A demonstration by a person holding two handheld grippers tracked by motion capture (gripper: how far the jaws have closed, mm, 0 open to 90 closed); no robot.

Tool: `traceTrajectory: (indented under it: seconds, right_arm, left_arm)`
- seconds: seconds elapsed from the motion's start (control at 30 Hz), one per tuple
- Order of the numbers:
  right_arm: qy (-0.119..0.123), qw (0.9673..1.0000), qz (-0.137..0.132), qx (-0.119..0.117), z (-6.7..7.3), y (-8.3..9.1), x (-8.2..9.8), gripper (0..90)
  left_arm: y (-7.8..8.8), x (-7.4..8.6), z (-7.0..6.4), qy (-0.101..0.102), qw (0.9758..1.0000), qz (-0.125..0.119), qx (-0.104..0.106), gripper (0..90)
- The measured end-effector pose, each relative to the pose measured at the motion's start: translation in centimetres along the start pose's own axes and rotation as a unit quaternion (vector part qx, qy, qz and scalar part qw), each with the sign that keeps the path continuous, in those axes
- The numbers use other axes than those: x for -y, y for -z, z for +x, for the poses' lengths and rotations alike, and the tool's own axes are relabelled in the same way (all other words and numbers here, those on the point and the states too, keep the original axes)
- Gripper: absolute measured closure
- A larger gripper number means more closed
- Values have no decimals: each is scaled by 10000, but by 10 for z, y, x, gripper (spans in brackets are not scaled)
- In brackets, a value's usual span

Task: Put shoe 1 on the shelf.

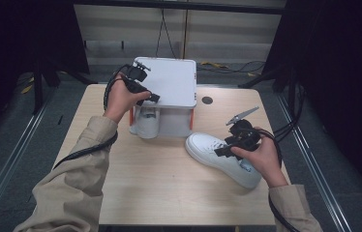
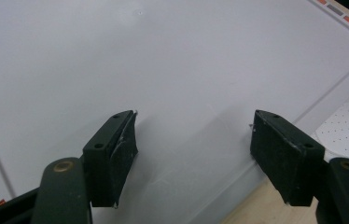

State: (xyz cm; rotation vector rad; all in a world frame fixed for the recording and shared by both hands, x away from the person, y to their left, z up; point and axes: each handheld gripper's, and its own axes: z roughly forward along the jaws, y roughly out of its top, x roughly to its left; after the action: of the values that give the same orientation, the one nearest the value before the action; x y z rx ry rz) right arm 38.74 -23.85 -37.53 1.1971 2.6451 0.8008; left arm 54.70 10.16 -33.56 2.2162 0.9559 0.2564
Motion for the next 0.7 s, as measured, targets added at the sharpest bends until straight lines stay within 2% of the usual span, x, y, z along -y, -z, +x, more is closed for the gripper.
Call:
traceTrajectory:
  seconds: [0.2, 0.23, 0.3, 0.37, 0.4, 0.43, 0.47, 0.57, 0.7]
  right_arm:
    - [72, 10000, 44, -22, 4, 3, 9, 330]
    - [76, 10000, 48, -29, 5, 4, 10, 330]
    - [92, 9999, 69, -26, 5, 6, 12, 330]
    - [144, 9998, 100, -10, 6, 8, 14, 330]
    - [147, 9998, 93, 3, 6, 9, 15, 330]
    - [154, 9998, 99, 2, 5, 11, 17, 330]
    - [156, 9998, 115, 17, 5, 12, 19, 330]
    - [141, 9998, 140, 42, 3, 15, 24, 330]
    - [41, 9999, 143, 24, -1, 17, 33, 329]
  left_arm:
    - [3, 4, 3, 34, 9999, -145, -37, 478]
    - [5, 3, 3, 19, 9999, -120, -54, 521]
    - [8, 3, 3, -69, 9996, -26, -257, 644]
    - [10, 2, 4, -27, 9997, -59, -249, 715]
    - [11, 1, 3, -66, 9996, -19, -287, 765]
    - [11, 1, 3, -107, 9995, -5, -312, 776]
    - [11, 1, 2, -55, 9997, 48, -250, 825]
    - [9, 3, 2, 13, 9996, 76, -265, 896]
    - [9, 3, 2, -33, 9997, 102, -224, 900]
